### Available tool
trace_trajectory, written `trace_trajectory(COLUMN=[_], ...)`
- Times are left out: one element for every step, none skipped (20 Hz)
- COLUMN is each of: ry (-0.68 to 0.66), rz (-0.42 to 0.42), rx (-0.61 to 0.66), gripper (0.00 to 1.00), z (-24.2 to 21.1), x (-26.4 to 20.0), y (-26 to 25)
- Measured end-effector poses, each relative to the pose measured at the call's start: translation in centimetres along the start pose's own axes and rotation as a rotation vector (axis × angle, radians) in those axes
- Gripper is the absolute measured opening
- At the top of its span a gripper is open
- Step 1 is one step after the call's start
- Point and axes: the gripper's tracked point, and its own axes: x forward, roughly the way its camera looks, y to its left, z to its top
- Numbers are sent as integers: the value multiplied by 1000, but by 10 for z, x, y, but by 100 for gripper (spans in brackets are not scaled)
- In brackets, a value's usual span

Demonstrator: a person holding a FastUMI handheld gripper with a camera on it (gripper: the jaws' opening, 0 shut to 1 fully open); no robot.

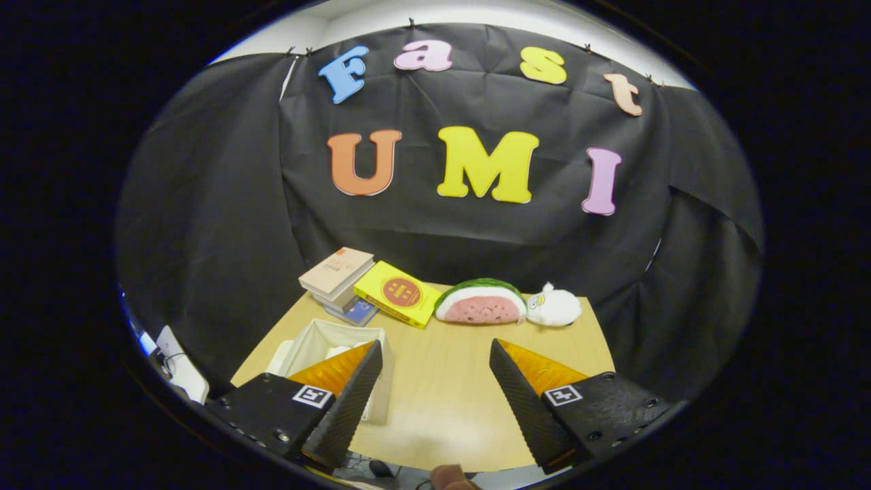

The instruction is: Open the storage box then place both shoes into the box .Put the left shoe in first, then the right shoe, with the right side of both shoes facing outward in a uniform manner.

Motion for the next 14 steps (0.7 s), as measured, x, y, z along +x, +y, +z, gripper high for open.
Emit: trace_trajectory(ry=[-39,-83,-136,-192,-246,-295,-333,-373,-400,-430,-445,-456,-456,-446], rz=[-26,-49,-74,-104,-130,-153,-176,-207,-223,-218,-219,-219,-212,-214], rx=[8,18,27,31,33,38,46,61,73,85,88,80,70,69], gripper=[97,97,97,97,97,96,96,97,97,96,96,96,96,96], z=[5,9,13,18,20,22,22,24,24,23,21,20,14,10], x=[-7,-15,-27,-36,-42,-50,-60,-72,-82,-91,-97,-100,-99,-99], y=[-10,-19,-25,-33,-40,-45,-48,-53,-57,-55,-53,-53,-52,-51])
